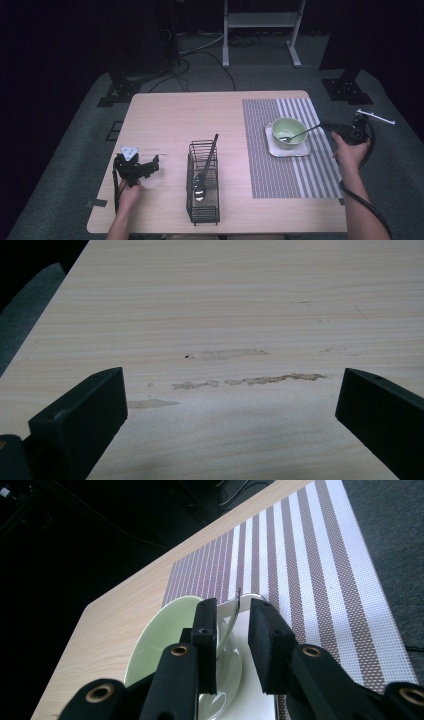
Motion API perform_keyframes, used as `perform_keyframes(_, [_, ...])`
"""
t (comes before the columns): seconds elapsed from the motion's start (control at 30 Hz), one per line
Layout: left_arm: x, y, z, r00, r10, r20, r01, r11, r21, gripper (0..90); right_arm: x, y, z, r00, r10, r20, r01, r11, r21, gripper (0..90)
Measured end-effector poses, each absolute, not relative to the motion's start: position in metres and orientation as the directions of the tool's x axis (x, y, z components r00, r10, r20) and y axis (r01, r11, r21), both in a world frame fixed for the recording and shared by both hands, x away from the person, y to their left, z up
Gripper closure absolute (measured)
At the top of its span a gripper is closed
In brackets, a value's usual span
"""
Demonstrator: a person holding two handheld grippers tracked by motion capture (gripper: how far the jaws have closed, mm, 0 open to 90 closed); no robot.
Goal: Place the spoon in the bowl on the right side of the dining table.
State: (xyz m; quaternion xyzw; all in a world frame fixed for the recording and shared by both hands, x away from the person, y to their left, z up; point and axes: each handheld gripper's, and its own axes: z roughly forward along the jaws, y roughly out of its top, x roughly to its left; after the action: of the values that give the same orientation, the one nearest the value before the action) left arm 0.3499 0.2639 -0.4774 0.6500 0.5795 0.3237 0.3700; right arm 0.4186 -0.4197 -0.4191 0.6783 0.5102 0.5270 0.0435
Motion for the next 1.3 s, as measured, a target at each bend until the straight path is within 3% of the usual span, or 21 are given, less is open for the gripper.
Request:
perform_keyframes(0.2, [0.350,0.264,-0.477,0.121,0.993,-0.007,0.512,-0.057,0.857,0.0,0.417,-0.417,-0.423,-0.084,0.738,0.670,0.658,-0.464,0.593,68.2])
perform_keyframes(0.8, [0.350,0.263,-0.477,0.130,0.992,0.006,0.516,-0.073,0.854,0.0,0.405,-0.406,-0.435,-0.156,0.722,0.674,0.699,-0.401,0.592,42.4])
perform_keyframes(1.3, [0.350,0.263,-0.477,0.130,0.992,0.004,0.514,-0.071,0.855,0.0,0.397,-0.396,-0.434,-0.195,0.709,0.678,0.724,-0.363,0.587,33.2])
